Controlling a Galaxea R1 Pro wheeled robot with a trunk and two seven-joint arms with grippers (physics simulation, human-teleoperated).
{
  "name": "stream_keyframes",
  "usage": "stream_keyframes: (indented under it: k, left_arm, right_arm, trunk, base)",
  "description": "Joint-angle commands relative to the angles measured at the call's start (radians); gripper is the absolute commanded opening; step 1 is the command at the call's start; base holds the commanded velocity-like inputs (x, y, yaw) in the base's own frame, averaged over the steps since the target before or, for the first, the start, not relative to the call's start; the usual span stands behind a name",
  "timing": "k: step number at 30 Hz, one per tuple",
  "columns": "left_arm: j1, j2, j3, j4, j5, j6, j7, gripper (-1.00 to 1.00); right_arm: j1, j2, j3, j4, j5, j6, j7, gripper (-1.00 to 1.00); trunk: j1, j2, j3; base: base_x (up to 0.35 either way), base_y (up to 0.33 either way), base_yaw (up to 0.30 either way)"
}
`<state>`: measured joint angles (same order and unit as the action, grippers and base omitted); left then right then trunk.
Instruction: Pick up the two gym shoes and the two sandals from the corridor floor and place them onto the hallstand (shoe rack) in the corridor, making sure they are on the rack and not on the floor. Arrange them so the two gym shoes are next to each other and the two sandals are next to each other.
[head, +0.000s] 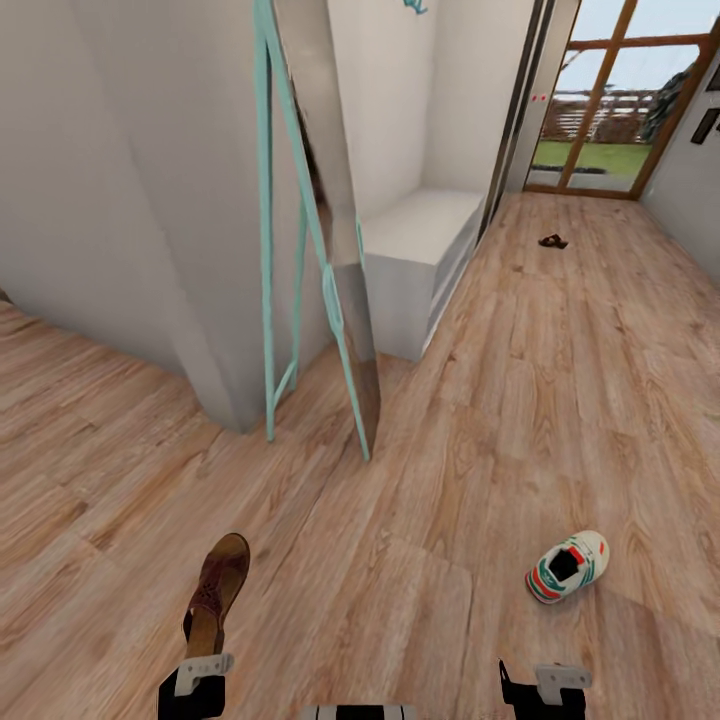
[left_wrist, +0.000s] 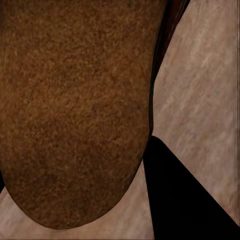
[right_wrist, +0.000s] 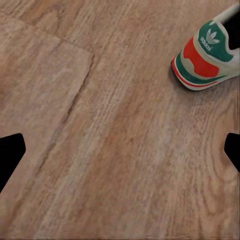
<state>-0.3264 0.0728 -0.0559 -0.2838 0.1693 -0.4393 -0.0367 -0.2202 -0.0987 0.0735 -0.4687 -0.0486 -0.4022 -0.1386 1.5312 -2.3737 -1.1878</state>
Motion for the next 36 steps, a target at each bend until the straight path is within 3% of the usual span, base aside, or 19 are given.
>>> stream_keyframes:
  k: [1,15,27,36]
  left_arm:
    - [0.0,0.001,-0.005,0.0,0.007,-0.002,-0.003,-1.0]
    - [0.0,0.001,-0.005,0.0,0.009,-0.002,-0.003,-1.0]
    - [0.0,0.001,-0.005,0.0,0.009,-0.002,-0.003,-1.0]
    - [0.0,0.001,-0.005,0.001,0.009,-0.002,-0.003,-1.0]
  right_arm:
    - [-0.001,-0.001,0.008,0.001,-0.005,-0.003,-0.007,1.0]
    - [-0.001,-0.001,0.008,0.001,-0.005,-0.003,-0.007,1.0]
    - [-0.001,-0.001,0.008,0.001,-0.005,-0.003,-0.007,1.0]
    - [-0.001,-0.001,0.009,-0.005,-0.005,-0.003,-0.006,1.0]
  trunk:
    - [0.0,0.0,-0.002]
    - [0.0,0.0,-0.018]
    - [0.0,0.0,-0.031]
    - [0.0,0.0,-0.033]
  base:
    - [0.0,0.0,-0.225]
    - [0.0,0.0,-0.225]
    - [0.0,0.147,-0.22]
    - [0.0,0.03,-0.04]
